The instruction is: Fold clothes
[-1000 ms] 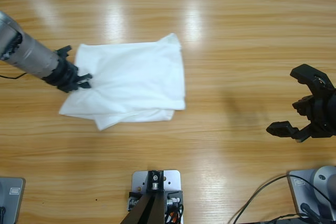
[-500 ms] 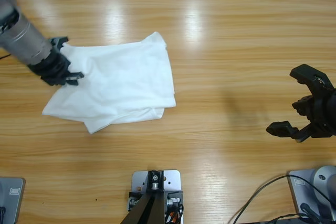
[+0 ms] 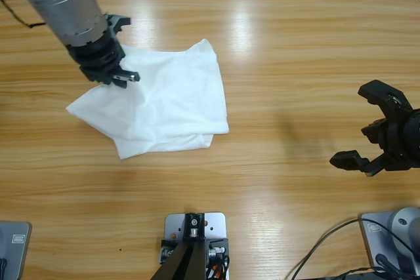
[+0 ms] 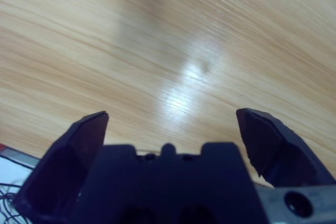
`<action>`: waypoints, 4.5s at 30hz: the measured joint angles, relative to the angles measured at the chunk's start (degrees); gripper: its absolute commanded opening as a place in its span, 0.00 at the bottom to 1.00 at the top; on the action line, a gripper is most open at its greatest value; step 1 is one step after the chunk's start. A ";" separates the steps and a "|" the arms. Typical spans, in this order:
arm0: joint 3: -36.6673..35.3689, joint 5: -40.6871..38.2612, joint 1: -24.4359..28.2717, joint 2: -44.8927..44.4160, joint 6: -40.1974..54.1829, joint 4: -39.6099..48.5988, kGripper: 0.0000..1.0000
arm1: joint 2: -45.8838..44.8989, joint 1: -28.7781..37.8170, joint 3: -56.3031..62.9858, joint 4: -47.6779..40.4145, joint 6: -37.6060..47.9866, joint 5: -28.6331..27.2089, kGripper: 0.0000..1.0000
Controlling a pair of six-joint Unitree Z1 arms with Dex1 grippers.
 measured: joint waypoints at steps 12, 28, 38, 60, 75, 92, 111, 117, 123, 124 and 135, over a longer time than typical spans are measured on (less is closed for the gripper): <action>-25.21 3.98 -6.67 10.72 21.29 11.10 0.00 | 2.39 0.42 0.01 -1.58 0.00 0.01 0.99; -29.19 -0.28 -9.48 13.26 33.47 11.13 0.00 | 4.01 1.27 0.82 -3.49 0.00 0.01 0.98; -15.49 -0.56 -5.53 11.94 28.70 10.72 0.00 | 4.01 1.35 0.86 -3.54 0.00 0.01 0.98; 26.30 4.68 20.88 -13.06 25.22 -4.85 0.00 | 4.15 3.43 1.10 -3.57 0.97 0.01 0.98; 0.72 4.23 -9.88 -4.51 23.92 9.48 0.00 | 5.22 5.32 1.63 -5.11 2.17 0.01 0.98; -7.61 -5.34 -13.83 5.19 35.41 9.70 0.99 | 5.52 6.30 2.78 -6.74 2.59 0.01 0.98; 11.10 -17.17 8.44 -19.41 23.34 -10.21 1.00 | 6.31 6.65 -4.86 -4.97 -1.45 -0.14 0.69; 36.15 -22.28 9.46 -30.09 19.44 -27.20 1.00 | 10.76 5.44 -21.51 -1.30 -4.26 10.14 0.37; 58.44 -25.35 9.12 -38.37 16.96 -45.40 1.00 | 23.04 -0.63 -38.56 2.54 -4.03 20.76 0.59; 60.05 -25.69 9.06 -38.93 16.94 -46.71 1.00 | 25.36 -1.60 -41.34 3.11 -3.86 22.08 0.59; 59.15 -26.42 7.68 -39.15 16.89 -50.09 1.00 | 43.66 -3.34 -56.93 4.76 -0.36 29.56 0.59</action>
